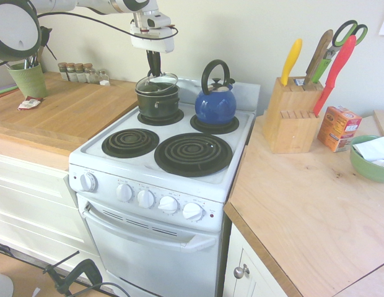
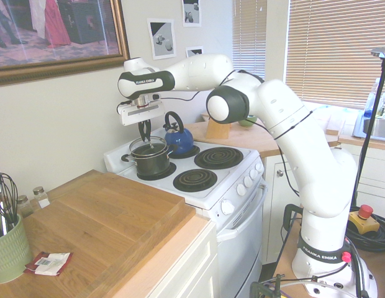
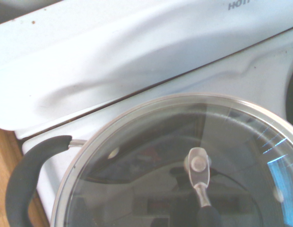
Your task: Cover the lid of the pot
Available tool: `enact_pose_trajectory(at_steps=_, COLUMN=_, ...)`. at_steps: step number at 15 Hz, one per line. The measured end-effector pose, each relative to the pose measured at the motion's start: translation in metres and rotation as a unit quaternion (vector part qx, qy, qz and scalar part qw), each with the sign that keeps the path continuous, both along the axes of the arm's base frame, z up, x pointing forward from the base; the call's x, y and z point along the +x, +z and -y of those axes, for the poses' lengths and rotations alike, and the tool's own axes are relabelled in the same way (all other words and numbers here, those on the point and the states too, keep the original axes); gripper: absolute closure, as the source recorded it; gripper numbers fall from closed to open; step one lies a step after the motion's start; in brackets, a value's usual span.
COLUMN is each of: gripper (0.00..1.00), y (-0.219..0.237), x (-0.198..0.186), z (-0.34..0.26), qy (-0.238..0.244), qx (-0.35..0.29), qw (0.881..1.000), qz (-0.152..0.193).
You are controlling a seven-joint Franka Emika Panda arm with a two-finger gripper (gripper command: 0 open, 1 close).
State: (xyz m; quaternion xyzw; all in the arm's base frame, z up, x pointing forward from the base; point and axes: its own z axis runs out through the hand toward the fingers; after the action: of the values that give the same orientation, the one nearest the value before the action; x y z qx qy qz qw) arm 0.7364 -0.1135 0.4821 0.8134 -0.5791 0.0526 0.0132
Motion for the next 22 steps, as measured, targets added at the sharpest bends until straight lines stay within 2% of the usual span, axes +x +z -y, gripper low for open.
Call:
enact_pose_trajectory(at_steps=6, gripper=1.0, y=-0.019, x=0.001, z=0.001, qy=-0.007, qx=0.003, qw=1.0, qz=-0.023)
enact_pose_trajectory(at_steps=11, gripper=1.0, y=-0.023, x=0.002, z=0.002, qy=-0.014, qx=0.005, qw=1.0, qz=-0.023)
enact_pose_trajectory(at_steps=12, gripper=0.0, y=-0.023, x=0.002, z=0.003, qy=-0.014, qx=0.006, qw=1.0, qz=-0.023)
enact_pose_trajectory(at_steps=22, gripper=0.0, y=-0.016, x=0.001, z=0.002, qy=-0.012, qx=-0.002, qw=1.0, qz=-0.018)
